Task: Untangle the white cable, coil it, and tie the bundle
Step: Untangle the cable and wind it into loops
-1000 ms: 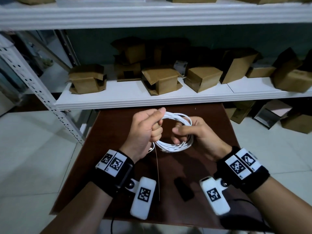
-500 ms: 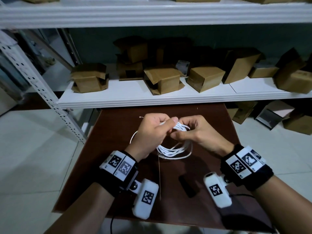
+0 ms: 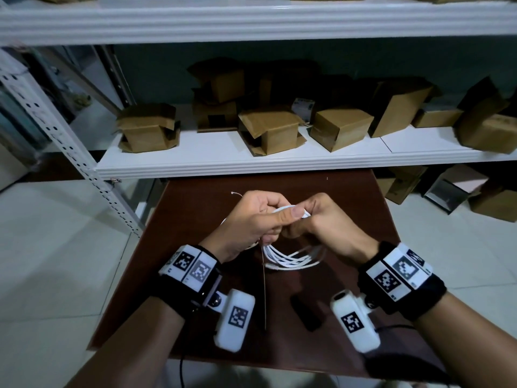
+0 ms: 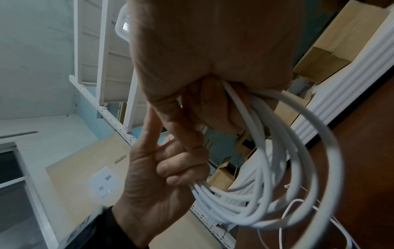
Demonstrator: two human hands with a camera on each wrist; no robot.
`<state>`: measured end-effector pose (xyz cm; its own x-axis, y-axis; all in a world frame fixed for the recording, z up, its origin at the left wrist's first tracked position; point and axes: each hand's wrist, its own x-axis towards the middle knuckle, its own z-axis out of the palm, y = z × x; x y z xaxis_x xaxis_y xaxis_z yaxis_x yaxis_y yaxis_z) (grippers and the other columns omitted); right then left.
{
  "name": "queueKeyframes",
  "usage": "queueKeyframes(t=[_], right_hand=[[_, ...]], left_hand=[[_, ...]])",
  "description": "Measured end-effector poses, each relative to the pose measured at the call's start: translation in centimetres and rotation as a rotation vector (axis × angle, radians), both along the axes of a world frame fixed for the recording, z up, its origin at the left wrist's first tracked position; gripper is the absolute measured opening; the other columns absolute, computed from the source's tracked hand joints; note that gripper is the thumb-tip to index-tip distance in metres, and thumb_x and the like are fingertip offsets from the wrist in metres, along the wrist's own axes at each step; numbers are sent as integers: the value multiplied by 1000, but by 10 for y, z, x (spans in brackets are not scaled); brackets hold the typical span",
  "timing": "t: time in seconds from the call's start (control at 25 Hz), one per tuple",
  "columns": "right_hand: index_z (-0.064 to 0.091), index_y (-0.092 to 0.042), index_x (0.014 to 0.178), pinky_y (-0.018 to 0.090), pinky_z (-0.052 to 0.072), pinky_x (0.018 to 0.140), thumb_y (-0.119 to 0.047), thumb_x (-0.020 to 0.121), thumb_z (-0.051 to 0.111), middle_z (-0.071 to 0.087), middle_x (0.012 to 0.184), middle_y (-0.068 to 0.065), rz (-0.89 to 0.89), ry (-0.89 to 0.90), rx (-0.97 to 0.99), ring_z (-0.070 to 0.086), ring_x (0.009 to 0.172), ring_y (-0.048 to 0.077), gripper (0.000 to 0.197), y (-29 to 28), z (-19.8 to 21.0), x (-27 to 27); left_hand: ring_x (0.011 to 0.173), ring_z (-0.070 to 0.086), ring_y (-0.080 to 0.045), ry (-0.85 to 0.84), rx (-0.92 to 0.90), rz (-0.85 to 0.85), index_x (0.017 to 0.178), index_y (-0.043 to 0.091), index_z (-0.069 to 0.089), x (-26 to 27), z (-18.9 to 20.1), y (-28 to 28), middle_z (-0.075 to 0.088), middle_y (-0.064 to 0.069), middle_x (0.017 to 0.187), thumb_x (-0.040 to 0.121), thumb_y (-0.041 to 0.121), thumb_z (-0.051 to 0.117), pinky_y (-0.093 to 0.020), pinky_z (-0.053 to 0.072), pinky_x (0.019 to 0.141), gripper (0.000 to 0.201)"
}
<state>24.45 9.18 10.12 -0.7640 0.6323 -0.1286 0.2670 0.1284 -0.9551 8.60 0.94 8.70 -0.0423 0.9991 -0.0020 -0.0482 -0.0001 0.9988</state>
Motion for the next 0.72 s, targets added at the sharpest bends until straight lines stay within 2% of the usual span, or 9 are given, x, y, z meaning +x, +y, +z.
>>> queueKeyframes(t=[0.08,0.2,0.28,0.36,0.44,0.52,0.68,0.72], right_hand=[[71,12,80,35,18,52,-9,61,68,43,62,11,24,17,-20,27,53,18,29,-1,-1,0],[71,14,83,32,22,52,-8,62,66,47,63,14,33,49,-37,32,53,19,31,-2,-2,0],[71,13,81,31,28,51,-5,65,65,53,61,19,34,69,-50,39,52,22,25,-3,-3,0],[70,16,81,26,30,48,5,72,64,54,56,14,28,92,-87,42,46,18,15,-5,-2,1],[66,20,80,21,27,43,3,71,65,46,49,6,12,113,-119,34,41,12,19,-5,-1,1],[60,23,80,22,21,43,-3,69,64,39,48,4,-14,140,-160,27,41,13,29,-4,-3,1],[58,19,73,29,7,48,-5,71,61,31,51,0,-68,258,-272,17,44,11,24,-7,-3,-2],[59,13,67,30,6,47,-5,72,60,29,50,-1,-94,286,-290,17,43,10,18,-7,-1,-2]], left_hand=[[39,28,-4,22,-10,-7,91,-4,61,-3,-1,1,40,2,51,98,13,71,-19,19,40,20],[38,24,-2,23,3,10,88,-1,56,1,-2,3,37,6,47,101,8,63,-16,16,39,17],[39,22,-3,11,-6,21,82,3,52,3,-4,3,34,7,47,101,9,63,-16,16,38,23],[39,21,-3,18,-18,37,78,7,51,5,-4,4,33,7,47,102,9,62,-15,16,38,26],[39,20,-3,17,-12,49,78,7,51,6,-4,4,31,6,47,102,7,62,-14,16,38,27],[39,21,-2,16,-4,74,78,6,51,6,-4,5,31,3,50,102,6,61,-13,17,38,27],[43,24,-5,-5,41,99,77,6,56,6,-5,4,35,0,59,102,10,63,-15,21,41,26],[44,28,-7,-33,51,90,78,6,57,5,-4,3,36,0,58,100,11,65,-17,25,42,24]])
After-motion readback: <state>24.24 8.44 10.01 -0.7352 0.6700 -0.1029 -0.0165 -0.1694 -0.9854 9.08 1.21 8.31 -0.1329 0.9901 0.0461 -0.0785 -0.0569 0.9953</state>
